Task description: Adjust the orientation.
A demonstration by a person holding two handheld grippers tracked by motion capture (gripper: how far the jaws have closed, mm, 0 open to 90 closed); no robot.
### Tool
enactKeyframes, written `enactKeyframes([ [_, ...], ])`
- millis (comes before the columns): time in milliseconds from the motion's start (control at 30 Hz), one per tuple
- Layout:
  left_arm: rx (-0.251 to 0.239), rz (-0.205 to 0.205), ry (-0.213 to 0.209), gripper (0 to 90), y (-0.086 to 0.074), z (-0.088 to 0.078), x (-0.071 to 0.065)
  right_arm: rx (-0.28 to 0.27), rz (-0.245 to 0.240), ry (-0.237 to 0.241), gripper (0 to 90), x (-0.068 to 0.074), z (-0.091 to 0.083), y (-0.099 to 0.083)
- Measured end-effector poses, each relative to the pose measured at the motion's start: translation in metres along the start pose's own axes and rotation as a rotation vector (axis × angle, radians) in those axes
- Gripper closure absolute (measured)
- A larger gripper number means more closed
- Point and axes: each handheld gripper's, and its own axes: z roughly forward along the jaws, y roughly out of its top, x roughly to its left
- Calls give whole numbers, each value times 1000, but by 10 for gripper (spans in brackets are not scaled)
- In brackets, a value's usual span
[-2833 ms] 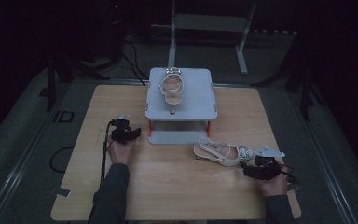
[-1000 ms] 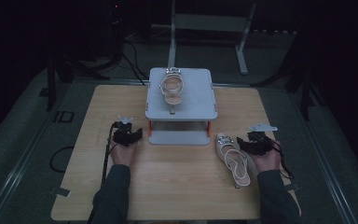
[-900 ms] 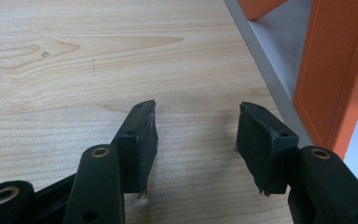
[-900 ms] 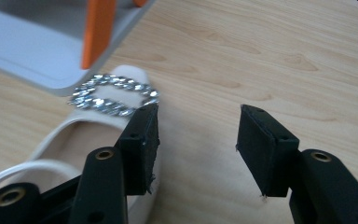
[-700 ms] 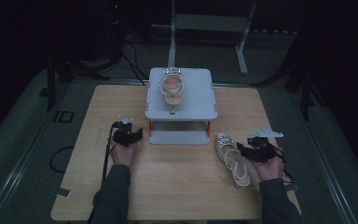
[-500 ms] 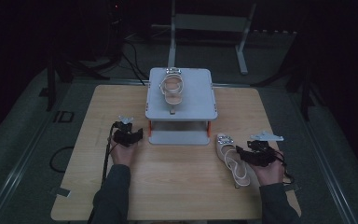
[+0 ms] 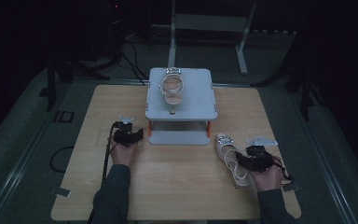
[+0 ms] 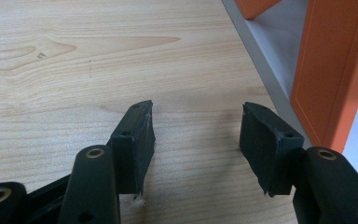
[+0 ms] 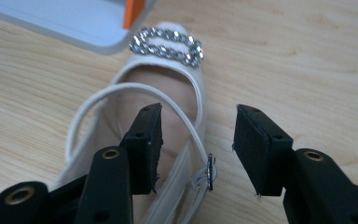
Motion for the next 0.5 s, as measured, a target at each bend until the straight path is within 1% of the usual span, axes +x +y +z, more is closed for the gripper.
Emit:
enactKeyframes([
  [33, 0, 0, 0, 450, 0, 0, 0, 14, 1, -10, 533, 0, 3, 0],
  [133, 0, 1, 1, 450, 0, 0, 0, 42, 7, -3, 552, 1, 8, 1],
  [200, 0, 1, 2, 449, 0, 0, 0, 67, 13, -12, 572, 0, 13, 1],
  [233, -1, 1, 2, 449, 0, 0, 0, 79, 28, -8, 596, -1, 15, 1],
  [300, 0, 3, 4, 449, 0, 0, -1, 106, 81, 14, 640, -4, 18, 1],
  [333, 1, 5, 5, 449, 0, 0, -1, 115, 99, 19, 658, -5, 18, 1],
  [500, 1, 5, 5, 449, 0, 0, -1, 157, 140, 31, 721, -7, 24, 1],
])
